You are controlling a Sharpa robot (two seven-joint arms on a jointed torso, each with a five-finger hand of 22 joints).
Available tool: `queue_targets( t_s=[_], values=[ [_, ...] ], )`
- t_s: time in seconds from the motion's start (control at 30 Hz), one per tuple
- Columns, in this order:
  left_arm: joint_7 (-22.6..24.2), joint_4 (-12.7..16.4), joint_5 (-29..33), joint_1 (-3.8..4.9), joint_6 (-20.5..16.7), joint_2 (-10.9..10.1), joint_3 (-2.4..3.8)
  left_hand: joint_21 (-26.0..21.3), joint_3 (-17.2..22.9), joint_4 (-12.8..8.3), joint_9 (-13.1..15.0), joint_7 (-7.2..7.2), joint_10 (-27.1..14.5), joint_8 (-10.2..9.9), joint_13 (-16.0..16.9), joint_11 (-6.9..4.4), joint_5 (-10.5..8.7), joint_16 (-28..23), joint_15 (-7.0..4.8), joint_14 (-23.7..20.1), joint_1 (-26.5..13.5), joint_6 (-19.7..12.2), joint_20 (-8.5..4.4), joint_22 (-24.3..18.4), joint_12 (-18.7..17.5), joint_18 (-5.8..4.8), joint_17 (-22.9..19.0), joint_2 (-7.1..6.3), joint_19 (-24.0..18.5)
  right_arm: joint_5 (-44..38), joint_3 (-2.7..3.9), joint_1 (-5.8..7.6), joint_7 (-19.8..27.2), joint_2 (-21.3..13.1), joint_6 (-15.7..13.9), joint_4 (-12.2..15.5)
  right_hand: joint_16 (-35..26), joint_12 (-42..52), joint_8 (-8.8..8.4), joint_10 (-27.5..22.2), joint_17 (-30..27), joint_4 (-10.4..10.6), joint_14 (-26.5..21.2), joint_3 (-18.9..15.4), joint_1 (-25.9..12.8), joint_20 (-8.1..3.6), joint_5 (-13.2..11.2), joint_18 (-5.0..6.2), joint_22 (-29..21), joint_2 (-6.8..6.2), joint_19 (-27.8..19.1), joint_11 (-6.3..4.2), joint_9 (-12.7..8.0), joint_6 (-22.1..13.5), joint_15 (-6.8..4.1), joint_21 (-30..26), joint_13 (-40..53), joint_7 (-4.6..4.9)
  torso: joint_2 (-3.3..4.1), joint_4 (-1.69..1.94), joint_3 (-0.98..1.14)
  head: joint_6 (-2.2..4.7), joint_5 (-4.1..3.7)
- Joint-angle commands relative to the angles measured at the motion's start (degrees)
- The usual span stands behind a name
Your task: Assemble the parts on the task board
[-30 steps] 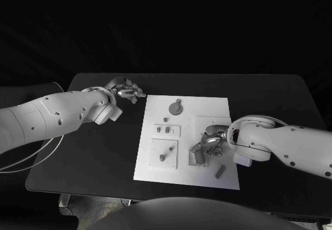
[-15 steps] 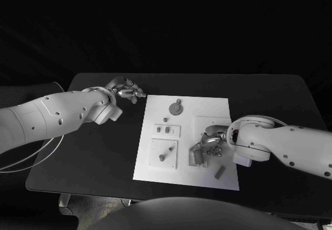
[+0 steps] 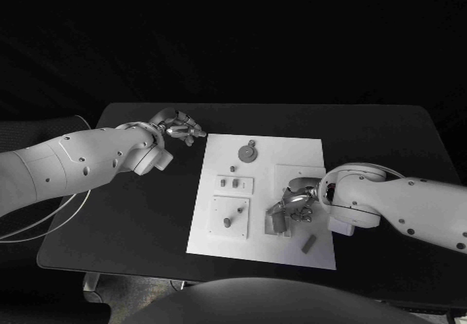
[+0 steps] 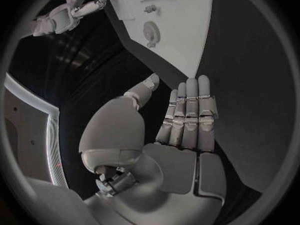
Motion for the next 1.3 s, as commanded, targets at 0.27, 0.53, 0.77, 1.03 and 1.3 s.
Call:
queue_targets(
  t_s=[0.27, 0.53, 0.77, 1.03, 1.3],
  values=[
    [0.24, 0.08, -0.13, 0.04, 0.59, 0.12, 0.03, -0.35, -0.05, 0.40, -0.08, 0.03, -0.23, 0.23, -0.04, 0.29, 0.08, -0.38, -0.03, 0.38, -0.27, -0.36, -0.21, 0.09, -0.19, 0.65, 0.13, 0.05, 0.38, -0.40, -0.14, -0.20, 1.00, 0.12, 1.72, 0.26, -0.27, 0.25, -0.35, -0.76, 0.14, 0.80, -1.33, 0.34, 0.09, 0.05, -2.23, 0.71, 0.47, -2.09, -0.49, 0.00, 0.17, -0.64, -0.57, -0.52, -0.10, 0.32, 0.01, 0.02, -0.01, 0.00, 0.06],
    [0.23, 0.06, -0.16, 0.04, 0.57, 0.17, 0.03, -0.36, -0.06, 0.41, -0.09, 0.03, -0.23, 0.24, -0.03, 0.29, 0.08, -0.41, -0.03, 0.39, -0.26, -0.37, -0.20, 0.10, -0.20, 0.65, 0.16, 0.05, 0.39, -0.41, -0.15, -0.20, 1.05, 0.13, 1.51, 0.27, -0.27, 0.36, -0.42, -0.94, 0.20, 1.81, -1.44, 0.48, -0.10, 0.05, -2.38, 0.71, 0.45, -3.17, -0.51, 0.03, 0.29, -0.78, -0.56, -0.56, -0.09, 0.36, 0.01, 0.01, -0.01, 0.00, 0.25],
    [0.24, 0.04, -0.17, 0.04, 0.58, 0.20, 0.03, -0.37, -0.06, 0.42, -0.10, 0.03, -0.23, 0.24, -0.03, 0.29, 0.08, -0.44, -0.03, 0.39, -0.26, -0.37, -0.20, 0.12, -0.20, 0.65, 0.19, 0.05, 0.39, -0.41, -0.15, -0.20, 1.24, 0.12, 1.77, 0.31, -0.27, 0.47, -0.44, -1.09, 0.25, 3.20, -1.54, 0.83, -0.25, 0.01, -2.43, 0.71, 0.43, -4.37, -0.53, 0.03, 0.47, -0.89, -0.57, -0.59, -0.09, 0.36, 0.01, 0.03, -0.01, 0.00, 0.33],
    [0.22, 0.01, -0.18, 0.04, 0.57, 0.23, 0.03, -0.38, -0.06, 0.43, -0.10, 0.04, -0.23, 0.25, -0.03, 0.29, 0.08, -0.46, -0.02, 0.40, -0.26, -0.37, -0.20, 0.13, -0.21, 0.65, 0.21, 0.05, 0.39, -0.41, -0.16, -0.21, 1.42, 0.06, 1.66, 0.31, -0.23, 0.58, -0.42, -1.15, 0.29, 4.70, -1.59, 1.12, -0.60, -0.02, -2.45, 0.71, 0.42, -5.17, -0.55, 0.03, 0.65, -0.94, -0.59, -0.60, -0.09, 0.36, 0.00, 0.02, -0.03, 0.00, 0.37],
    [0.22, -0.10, -0.20, 0.04, 0.56, 0.28, 0.03, -0.39, -0.06, 0.44, -0.11, 0.03, -0.23, 0.25, -0.02, 0.29, 0.08, -0.49, -0.02, 0.41, -0.25, -0.38, -0.20, 0.15, -0.22, 0.65, 0.24, 0.05, 0.39, -2.60, -0.15, -0.21, 3.66, -0.56, -0.66, 0.40, -0.15, 0.70, -0.36, -1.15, 0.33, 4.87, -1.56, 1.31, 0.06, -0.12, -2.43, 0.71, 0.49, -4.98, -0.48, -0.01, 0.81, -0.93, -0.62, -0.48, -0.04, 0.32, 0.00, 0.03, 0.01, 0.00, 0.29]
  ],
)
